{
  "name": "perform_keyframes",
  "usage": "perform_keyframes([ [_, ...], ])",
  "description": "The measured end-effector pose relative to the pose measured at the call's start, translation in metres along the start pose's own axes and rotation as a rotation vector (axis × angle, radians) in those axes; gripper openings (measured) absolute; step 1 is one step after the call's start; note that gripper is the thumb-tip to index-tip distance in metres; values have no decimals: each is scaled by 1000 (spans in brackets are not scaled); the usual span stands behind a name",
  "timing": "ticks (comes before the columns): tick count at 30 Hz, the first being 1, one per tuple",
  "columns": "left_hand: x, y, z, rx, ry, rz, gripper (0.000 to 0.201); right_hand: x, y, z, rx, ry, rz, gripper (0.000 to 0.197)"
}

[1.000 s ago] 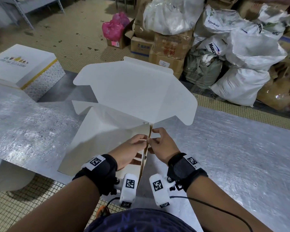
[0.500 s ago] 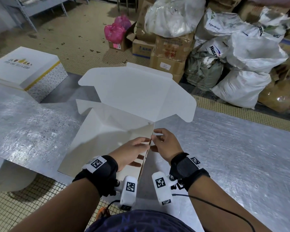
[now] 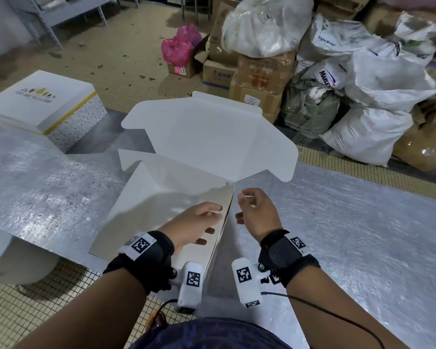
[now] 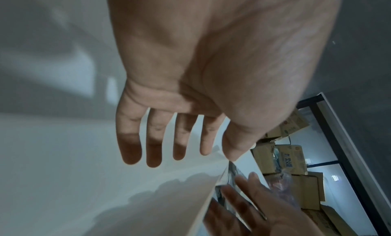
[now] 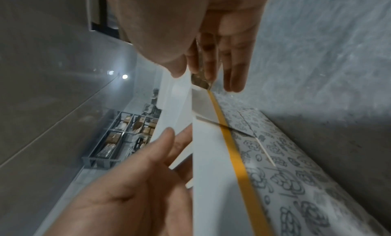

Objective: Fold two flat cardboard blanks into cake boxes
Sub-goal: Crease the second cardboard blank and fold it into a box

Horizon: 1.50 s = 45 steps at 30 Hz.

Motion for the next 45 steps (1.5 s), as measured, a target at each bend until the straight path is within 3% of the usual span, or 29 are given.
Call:
perform_keyframes([
  [7, -35, 13, -7, 41, 45, -72, 20, 2, 6, 27, -350, 268, -239, 8],
  [16, -151, 48, -15, 214, 23, -388, 17, 67, 36, 93, -539, 312, -125, 6],
  [22, -236, 44, 8, 234, 23, -462, 15, 136, 38, 123, -390, 320, -73, 7],
  [27, -286, 32, 32, 216, -74, -327, 18, 202, 27, 112, -78, 340, 4, 17],
  [33, -309, 5, 29, 244, -228, -152, 40, 254, 28, 84, 177, 313, -1, 49],
  [39, -294, -29, 12, 298, -303, -27, 53, 252, 37, 75, 223, 231, -24, 24],
  [45, -274, -42, 14, 328, -403, -12, 40, 238, 36, 60, 203, 123, -10, 12],
])
Point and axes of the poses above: each hand's wrist, its own y-axis away from the middle knuckle, its own x-axis out of the palm, z = x × y, the point moved 5 cm from there along -y, towards the middle knuckle, and after that the axes turned 15 degrees about x, right-handed, at the moved point
